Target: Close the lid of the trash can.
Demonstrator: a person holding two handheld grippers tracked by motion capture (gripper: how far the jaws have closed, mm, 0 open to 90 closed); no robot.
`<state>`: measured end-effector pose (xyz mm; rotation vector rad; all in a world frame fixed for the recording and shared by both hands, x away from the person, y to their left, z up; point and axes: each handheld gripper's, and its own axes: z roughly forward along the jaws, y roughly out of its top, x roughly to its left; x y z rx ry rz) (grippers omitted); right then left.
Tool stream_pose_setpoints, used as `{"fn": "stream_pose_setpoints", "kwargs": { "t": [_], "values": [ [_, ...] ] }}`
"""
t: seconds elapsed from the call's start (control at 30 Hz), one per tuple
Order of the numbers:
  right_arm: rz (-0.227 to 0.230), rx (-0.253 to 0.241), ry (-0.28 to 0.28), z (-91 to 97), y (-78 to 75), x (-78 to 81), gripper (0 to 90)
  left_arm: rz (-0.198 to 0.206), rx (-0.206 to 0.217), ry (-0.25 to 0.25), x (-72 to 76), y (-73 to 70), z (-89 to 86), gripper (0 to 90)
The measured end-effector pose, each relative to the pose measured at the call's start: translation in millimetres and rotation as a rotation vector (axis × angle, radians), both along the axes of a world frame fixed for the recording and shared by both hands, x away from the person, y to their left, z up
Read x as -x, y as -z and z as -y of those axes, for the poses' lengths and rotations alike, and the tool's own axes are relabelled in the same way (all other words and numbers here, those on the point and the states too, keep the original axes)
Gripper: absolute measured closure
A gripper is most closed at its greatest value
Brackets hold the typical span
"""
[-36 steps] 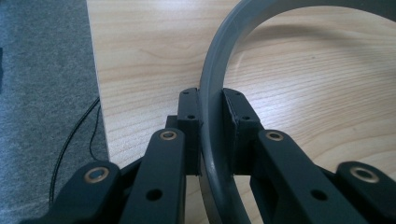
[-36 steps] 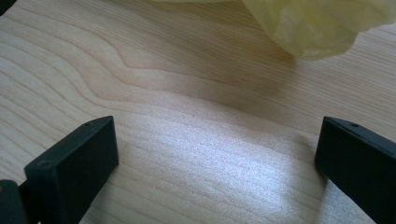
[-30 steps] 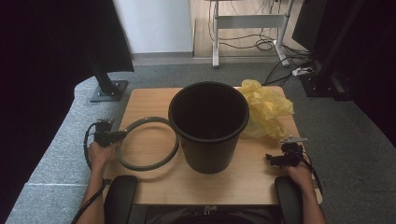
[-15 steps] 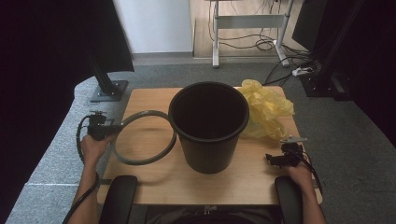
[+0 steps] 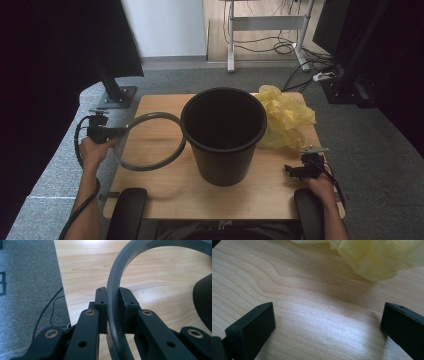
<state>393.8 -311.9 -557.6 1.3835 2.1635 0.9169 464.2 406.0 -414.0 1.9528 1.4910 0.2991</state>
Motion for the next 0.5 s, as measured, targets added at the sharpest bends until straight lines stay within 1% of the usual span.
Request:
{"fn": "stream_pose_setpoints", "kwargs": {
  "t": [0.23, 0.4, 0.5],
  "values": [
    [0.000, 0.000, 0.000, 0.0, 0.0, 0.0, 0.0, 0.008, -0.005, -0.002, 0.2, -20.6, -2.8, 78.6],
    [0.001, 0.001, 0.000, 0.1, 0.0, -0.1, 0.0, 0.015, 0.006, -0.003, 0.8, -36.4, -5.0, 78.5],
    [0.001, 0.001, -0.001, 0.1, 0.0, -0.1, 0.0, 0.013, 0.016, 0.000, 0.9, -43.2, -6.4, 78.5]
  ]
}}
